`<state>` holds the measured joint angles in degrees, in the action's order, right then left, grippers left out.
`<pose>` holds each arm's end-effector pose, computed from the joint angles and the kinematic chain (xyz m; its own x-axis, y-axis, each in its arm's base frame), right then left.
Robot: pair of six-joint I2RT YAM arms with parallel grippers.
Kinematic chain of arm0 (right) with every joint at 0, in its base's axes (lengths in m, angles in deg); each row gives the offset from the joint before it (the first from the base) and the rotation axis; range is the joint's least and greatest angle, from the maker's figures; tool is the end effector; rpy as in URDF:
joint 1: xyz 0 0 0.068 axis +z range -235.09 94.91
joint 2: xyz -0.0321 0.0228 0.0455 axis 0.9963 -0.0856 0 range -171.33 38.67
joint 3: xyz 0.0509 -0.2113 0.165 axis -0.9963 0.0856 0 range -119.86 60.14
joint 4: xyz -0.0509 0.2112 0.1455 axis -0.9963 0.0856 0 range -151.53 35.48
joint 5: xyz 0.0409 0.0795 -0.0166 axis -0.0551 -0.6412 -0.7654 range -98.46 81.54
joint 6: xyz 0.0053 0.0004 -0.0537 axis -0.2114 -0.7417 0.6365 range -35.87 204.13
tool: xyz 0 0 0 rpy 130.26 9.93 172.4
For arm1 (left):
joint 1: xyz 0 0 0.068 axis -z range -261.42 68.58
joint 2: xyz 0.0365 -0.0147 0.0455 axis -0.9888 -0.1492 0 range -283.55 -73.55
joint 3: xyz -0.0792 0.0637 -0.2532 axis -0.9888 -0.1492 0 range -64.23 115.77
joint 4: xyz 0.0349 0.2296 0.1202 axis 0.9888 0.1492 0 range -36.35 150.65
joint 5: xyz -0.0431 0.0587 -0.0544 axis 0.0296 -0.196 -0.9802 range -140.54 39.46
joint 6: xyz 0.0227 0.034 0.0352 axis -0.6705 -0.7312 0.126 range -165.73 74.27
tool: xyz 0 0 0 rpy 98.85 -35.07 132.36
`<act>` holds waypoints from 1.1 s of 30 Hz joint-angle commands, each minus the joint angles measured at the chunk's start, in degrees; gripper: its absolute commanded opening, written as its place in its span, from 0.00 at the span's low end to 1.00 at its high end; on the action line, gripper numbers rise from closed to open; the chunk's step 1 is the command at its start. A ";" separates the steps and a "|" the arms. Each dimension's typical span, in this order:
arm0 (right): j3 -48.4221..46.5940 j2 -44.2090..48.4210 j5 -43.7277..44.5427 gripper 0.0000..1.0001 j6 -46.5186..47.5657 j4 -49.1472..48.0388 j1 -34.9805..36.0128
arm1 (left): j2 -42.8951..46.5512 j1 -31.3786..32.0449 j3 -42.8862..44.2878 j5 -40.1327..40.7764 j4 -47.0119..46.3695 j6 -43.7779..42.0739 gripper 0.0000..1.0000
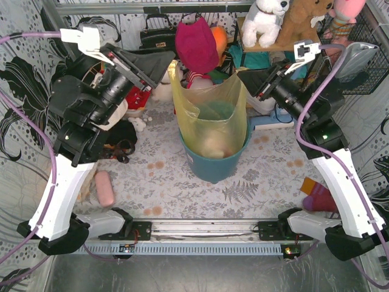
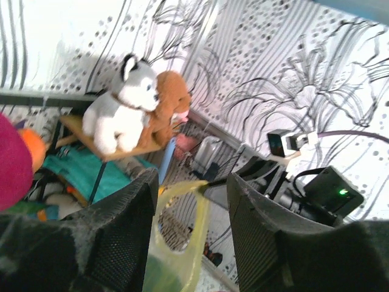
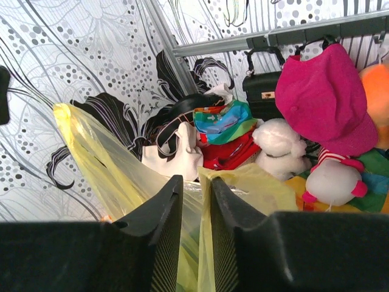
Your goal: Tie the trash bag
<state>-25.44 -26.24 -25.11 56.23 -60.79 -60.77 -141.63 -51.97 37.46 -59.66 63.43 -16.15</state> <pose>0.1942 0.0989 0.5321 -0.0249 0.4807 -0.8765 -0.7109 0.6079 0.3536 0.1645 -0.0994 0.5883 0.0041 -0.5621 -0.8271 0.7056 0.5877 -0.3959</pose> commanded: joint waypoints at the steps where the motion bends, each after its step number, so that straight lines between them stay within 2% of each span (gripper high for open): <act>1: -3.78 1.99 1.25 0.25 2.03 2.12 0.19 | -2.55 -0.45 6.09 -5.60 -3.09 0.94 0.58; 7: -5.38 0.83 1.63 0.29 2.49 4.29 0.21 | -6.28 -0.38 9.59 -12.46 -6.58 6.31 0.58; 10: -6.86 0.12 2.49 0.26 2.93 6.39 0.16 | -7.99 1.03 9.98 -14.85 -9.28 9.27 0.58; 16: -9.00 -1.60 3.11 0.29 2.65 10.04 0.21 | -10.74 9.02 13.13 -10.55 -5.83 6.24 0.58; 23: -8.73 -1.91 4.46 0.15 1.98 10.49 0.21 | -10.45 13.65 9.58 -5.76 -7.15 6.06 0.56; 27: -7.93 -1.45 4.98 0.00 1.60 9.26 0.21 | -9.81 14.59 5.40 -4.78 -10.12 7.68 0.55; 33: -3.69 1.46 2.44 0.00 -1.30 0.23 0.20 | -9.92 15.45 -0.24 -2.03 -12.85 9.49 0.53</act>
<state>-31.02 -27.48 -21.26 57.39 -52.05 -60.77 -151.59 -37.02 39.69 -64.47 55.25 -8.22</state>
